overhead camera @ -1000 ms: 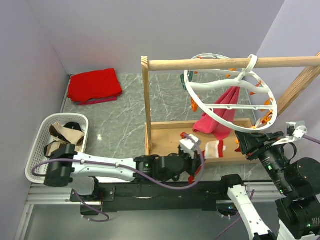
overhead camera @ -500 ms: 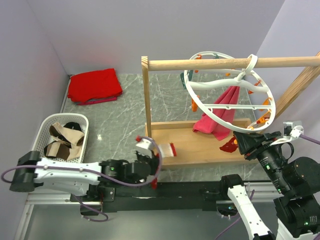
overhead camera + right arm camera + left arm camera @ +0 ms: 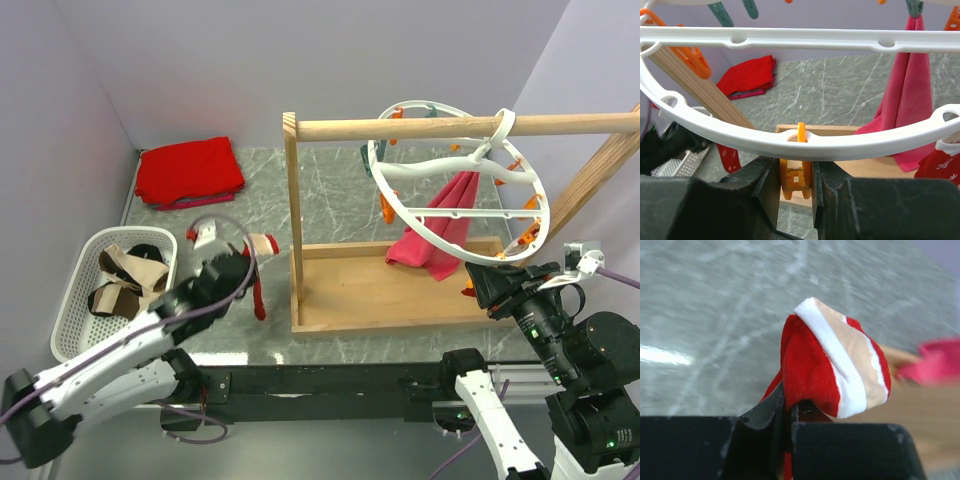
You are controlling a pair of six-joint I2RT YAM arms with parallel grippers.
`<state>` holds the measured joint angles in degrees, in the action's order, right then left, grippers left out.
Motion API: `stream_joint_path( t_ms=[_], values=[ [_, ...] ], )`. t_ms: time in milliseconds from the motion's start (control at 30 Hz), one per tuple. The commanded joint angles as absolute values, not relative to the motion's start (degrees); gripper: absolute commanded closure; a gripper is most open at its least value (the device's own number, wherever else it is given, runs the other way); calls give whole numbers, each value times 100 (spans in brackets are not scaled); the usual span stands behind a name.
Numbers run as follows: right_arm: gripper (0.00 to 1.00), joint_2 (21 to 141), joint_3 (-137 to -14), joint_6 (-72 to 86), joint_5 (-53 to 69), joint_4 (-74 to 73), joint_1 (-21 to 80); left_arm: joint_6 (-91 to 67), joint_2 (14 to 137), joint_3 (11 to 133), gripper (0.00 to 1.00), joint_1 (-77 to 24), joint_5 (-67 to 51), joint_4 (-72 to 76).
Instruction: Remove the socks clipped to the hanger
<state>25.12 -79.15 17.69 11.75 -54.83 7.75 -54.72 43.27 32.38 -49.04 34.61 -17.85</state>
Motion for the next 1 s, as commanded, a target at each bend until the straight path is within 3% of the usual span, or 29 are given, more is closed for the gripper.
stream_joint_path(
  t_ms=[0,167,433,767,967],
  values=[
    [100,2540,-7936,1696,1204,-5370,809,-5527,5403,4577,99,-3518,3112,-2653],
    [100,2558,-8112,1635,1134,-5493,809,-5431,5151,5000,99,-2446,2584,-2136],
    [100,2540,-8112,1661,1187,-5476,809,-5624,5072,5678,98,-678,2847,-2758],
    [100,2452,-8077,1661,1222,-5484,809,-5730,4834,4685,95,1834,1961,-2725],
    [100,2435,-8077,1652,1230,-5511,809,-5853,5334,4333,96,2582,1195,-2672]
  ],
)
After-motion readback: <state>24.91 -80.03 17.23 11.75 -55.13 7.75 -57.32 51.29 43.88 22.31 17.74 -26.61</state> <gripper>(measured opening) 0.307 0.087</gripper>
